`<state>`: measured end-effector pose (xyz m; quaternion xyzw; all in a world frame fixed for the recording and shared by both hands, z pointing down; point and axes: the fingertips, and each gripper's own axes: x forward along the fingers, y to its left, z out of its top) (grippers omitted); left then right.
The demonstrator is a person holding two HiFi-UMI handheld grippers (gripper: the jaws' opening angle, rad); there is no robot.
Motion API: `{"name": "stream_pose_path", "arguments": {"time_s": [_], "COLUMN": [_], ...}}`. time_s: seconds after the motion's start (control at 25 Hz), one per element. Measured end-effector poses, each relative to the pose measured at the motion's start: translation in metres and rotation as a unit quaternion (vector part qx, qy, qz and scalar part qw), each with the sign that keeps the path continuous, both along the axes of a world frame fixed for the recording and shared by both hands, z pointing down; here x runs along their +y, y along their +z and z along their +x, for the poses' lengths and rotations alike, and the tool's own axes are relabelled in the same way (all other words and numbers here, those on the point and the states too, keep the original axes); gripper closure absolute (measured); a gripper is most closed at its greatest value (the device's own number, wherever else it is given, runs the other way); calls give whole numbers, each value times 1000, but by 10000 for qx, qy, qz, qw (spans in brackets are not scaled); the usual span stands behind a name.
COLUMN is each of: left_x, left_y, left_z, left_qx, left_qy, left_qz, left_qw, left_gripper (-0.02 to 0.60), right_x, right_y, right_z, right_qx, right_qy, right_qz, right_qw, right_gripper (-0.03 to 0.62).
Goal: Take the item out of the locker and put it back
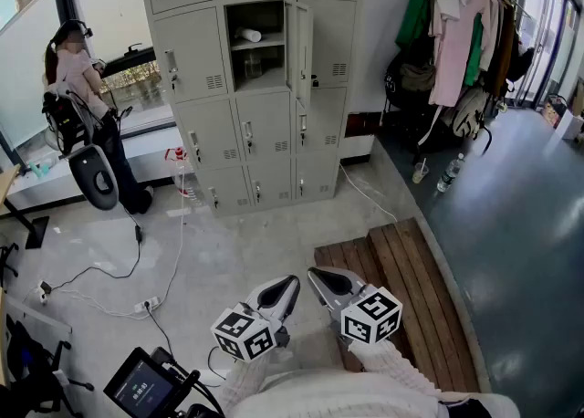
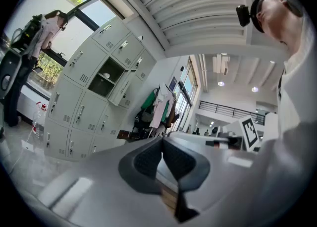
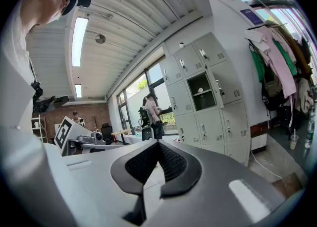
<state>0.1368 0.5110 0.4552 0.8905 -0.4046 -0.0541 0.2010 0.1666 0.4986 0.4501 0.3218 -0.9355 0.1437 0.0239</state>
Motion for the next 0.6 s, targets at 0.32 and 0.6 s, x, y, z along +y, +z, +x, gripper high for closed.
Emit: {"name": "stream_pose_path", "arguments": {"time_s": [0.32,0.6], "left_x": [-90,-221], "left_y": [18,-8], "left_z": [-8,-58], "left_qx": [-60,-160], "left_qy": [180,304], "left_qz": [66,376], "left_qw": [9998,9987], "left_gripper": [577,577], "right_x": [-82,-215], "right_y": [13,-9], "right_z": [-7,-57], "right_qx": [-72,-118], "right_qy": [160,222], "right_qz": [98,353], "right_qw": [9998,9991], "right_gripper": [594,595]}}
